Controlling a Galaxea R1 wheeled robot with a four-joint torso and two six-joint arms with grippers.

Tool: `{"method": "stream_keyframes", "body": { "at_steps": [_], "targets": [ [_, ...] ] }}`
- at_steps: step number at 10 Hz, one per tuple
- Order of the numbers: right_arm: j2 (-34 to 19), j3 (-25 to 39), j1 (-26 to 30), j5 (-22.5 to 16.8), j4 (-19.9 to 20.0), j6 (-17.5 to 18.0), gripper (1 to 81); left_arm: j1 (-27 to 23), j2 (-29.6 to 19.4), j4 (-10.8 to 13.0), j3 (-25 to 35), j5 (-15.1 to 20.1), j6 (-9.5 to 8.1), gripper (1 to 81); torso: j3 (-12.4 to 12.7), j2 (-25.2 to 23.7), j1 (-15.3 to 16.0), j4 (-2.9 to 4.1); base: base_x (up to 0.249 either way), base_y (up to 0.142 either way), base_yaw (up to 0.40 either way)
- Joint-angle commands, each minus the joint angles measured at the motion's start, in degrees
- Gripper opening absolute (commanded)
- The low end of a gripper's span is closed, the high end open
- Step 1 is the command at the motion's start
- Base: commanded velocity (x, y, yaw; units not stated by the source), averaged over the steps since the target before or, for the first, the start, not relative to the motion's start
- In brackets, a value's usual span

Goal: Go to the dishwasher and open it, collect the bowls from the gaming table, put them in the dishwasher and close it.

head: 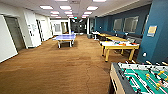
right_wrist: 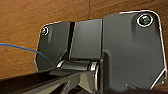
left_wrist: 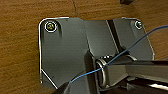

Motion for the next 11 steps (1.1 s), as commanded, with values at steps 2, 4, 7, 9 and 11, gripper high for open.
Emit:
{"method": "stream_keyframes", "body": {
  "at_steps": [2,4,7,9,11],
  "targets": [
    [0.61,0.48,2.65,-2.84,-0.24,-0.35,81.1,-2.60,-0.33,-0.30,0.13,2.87,0.00,81.1,0.00,0.00,0.03,0.00,0.132,0.073,0.000],
    [0.61,0.48,2.48,-2.84,-0.24,-0.35,81.1,-2.60,-0.33,-0.21,0.04,2.87,0.00,81.1,0.00,0.00,0.03,0.00,0.132,0.034,0.000],
    [0.61,0.48,2.47,-2.75,-0.16,-0.35,81.1,-2.52,-0.33,-0.21,0.04,2.87,0.00,81.1,0.02,-0.05,0.03,0.00,0.132,0.000,0.000],
    [0.61,0.48,2.47,-2.75,-0.16,-0.35,81.1,-2.60,-0.33,-0.21,0.04,2.87,0.00,81.1,-0.05,0.04,0.14,0.00,0.133,0.000,0.000],
    [0.61,0.48,2.48,-2.84,-0.16,-0.35,81.1,-2.60,-0.33,-0.21,0.04,2.87,0.00,81.1,0.00,0.00,0.03,0.00,0.134,0.000,0.000]
  ]
}}
